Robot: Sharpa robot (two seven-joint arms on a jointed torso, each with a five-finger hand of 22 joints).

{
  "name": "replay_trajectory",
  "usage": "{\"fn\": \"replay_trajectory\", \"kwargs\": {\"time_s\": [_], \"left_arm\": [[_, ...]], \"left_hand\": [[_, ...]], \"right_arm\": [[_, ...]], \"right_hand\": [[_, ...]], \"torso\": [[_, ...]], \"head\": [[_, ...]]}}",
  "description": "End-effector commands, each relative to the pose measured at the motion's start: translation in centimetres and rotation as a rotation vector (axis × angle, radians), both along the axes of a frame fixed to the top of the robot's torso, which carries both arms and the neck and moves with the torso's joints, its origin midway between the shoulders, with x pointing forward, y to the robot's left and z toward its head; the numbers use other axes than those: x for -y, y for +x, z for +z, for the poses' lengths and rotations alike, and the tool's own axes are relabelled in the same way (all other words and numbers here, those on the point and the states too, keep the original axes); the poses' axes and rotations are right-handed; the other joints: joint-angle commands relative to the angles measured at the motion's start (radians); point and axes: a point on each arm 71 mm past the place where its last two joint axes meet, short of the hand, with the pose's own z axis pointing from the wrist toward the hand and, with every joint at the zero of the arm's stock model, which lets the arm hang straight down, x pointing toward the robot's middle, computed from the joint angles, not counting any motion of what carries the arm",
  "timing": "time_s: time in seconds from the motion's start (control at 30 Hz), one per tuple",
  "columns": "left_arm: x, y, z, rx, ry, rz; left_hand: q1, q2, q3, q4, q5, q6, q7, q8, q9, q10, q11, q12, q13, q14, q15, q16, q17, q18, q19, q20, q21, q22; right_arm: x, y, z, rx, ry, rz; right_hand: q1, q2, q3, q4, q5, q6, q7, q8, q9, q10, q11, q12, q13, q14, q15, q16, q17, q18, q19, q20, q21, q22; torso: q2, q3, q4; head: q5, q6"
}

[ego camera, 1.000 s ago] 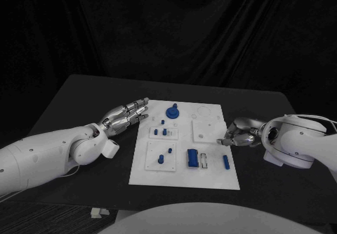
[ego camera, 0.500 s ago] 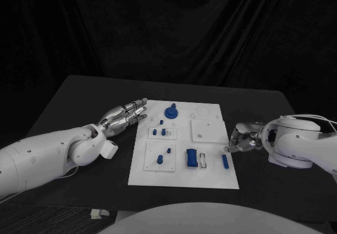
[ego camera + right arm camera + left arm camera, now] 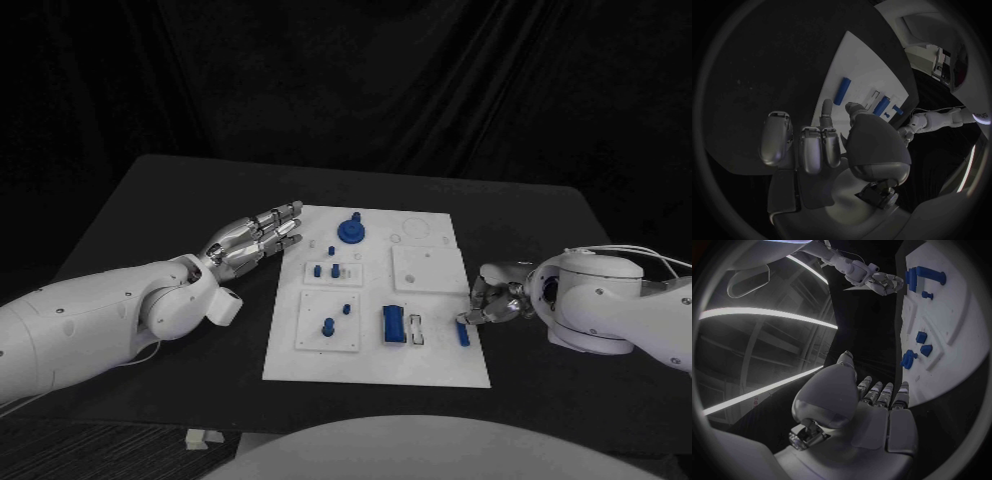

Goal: Assemble the parts on the task board

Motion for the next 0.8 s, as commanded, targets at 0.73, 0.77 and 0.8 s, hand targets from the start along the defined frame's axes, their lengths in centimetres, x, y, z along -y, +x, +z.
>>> {"fn": "replay_trajectory", "kwargs": {"time_s": [0.73, 0.77, 0.8], "left_arm": [[0.2, 0.0, 0.0, -0.003, -0.014, -0.008], [0.2, 0.0, 0.0, -0.004, -0.014, -0.008], [0.2, 0.0, 0.0, -0.004, -0.014, -0.008]], "left_hand": [[0.013, 0.001, 0.004, -0.007, 0.01, -0.002, -0.003, 0.006, 0.001, 0.001, 0.009, 0.008, 0.002, -0.002, 0.005, -0.004, -0.001, 0.015, 0.002, 0.006, -0.004, 0.0], [0.015, 0.002, 0.004, -0.008, 0.012, -0.001, -0.002, 0.006, 0.001, 0.001, 0.011, 0.009, 0.002, -0.002, 0.004, -0.004, -0.001, 0.015, 0.002, 0.006, -0.004, 0.0], [0.015, 0.002, 0.004, -0.008, 0.012, -0.001, -0.002, 0.006, 0.001, 0.001, 0.011, 0.009, 0.002, -0.002, 0.004, -0.004, -0.001, 0.015, 0.002, 0.006, -0.004, 0.0]], "right_arm": [[-0.8, -0.7, -2.0, -0.031, 0.0, 0.005], [-0.8, -0.8, -2.1, -0.031, 0.0, 0.004], [-0.9, -0.8, -2.2, -0.031, 0.001, 0.003]], "right_hand": [[0.124, 0.006, 0.097, -0.084, 0.077, 0.009, 0.005, -0.052, -0.065, 0.102, 0.003, 0.003, 0.263, 0.104, 0.002, 0.006, 0.263, 0.008, -0.002, 0.005, -0.023, 0.169], [0.132, 0.003, 0.108, -0.093, 0.052, 0.011, 0.006, -0.054, -0.069, 0.102, 0.004, 0.003, 0.263, 0.104, 0.002, 0.006, 0.263, 0.008, -0.001, 0.004, -0.023, 0.169], [0.137, 0.002, 0.113, -0.099, 0.047, 0.012, 0.005, -0.054, -0.07, 0.102, 0.004, 0.003, 0.263, 0.104, 0.002, 0.006, 0.263, 0.008, -0.002, 0.004, -0.025, 0.169]], "torso": [[0.0, 0.0003, -0.0001], [0.0, 0.0004, -0.0002], [0.0, 0.0005, 0.0001]], "head": [[0.001, 0.0], [0.003, 0.0], [0.003, 0.0]]}}
